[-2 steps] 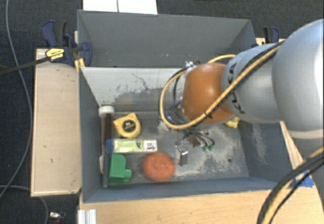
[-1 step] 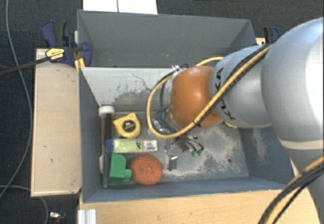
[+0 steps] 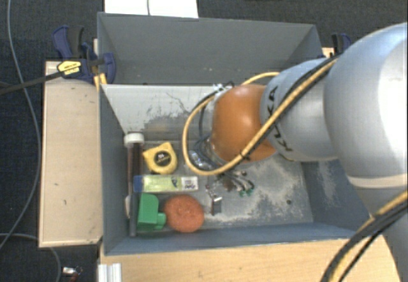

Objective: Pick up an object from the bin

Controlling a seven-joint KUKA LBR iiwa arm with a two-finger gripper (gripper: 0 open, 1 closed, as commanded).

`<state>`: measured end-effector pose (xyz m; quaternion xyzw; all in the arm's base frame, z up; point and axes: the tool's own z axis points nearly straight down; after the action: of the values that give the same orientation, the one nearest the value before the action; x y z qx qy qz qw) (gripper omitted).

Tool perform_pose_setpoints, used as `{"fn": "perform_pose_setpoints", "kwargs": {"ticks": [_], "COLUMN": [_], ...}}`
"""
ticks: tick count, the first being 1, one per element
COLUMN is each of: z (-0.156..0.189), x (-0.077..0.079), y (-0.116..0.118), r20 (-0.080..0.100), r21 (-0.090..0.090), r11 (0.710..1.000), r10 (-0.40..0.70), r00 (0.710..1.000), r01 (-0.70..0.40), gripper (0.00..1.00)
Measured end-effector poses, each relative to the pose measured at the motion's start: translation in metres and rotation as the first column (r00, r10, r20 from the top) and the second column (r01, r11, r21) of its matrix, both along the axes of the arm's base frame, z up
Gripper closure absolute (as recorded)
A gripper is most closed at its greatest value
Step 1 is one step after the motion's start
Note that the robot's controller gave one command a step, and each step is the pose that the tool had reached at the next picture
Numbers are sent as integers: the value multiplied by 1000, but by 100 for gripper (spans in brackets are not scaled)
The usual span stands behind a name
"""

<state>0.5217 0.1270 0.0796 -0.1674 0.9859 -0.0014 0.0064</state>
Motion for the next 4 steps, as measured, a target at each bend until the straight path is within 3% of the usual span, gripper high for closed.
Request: {"fn": "perform_pose_setpoints", "kwargs": {"ticks": [1,2,3,4], "z": [-6,-7,-7,-9], "x": [-8,-9,-17,-17], "y": [18,25,9,6], "r20": [0,2,4,4], "r21": [3,6,4,4], "r11": [986,966,993,992], "r10": [-165,-259,-122,-127], "r00": [986,966,993,992], "r01": [165,259,122,127], "gripper": [0,0,0,0]}}
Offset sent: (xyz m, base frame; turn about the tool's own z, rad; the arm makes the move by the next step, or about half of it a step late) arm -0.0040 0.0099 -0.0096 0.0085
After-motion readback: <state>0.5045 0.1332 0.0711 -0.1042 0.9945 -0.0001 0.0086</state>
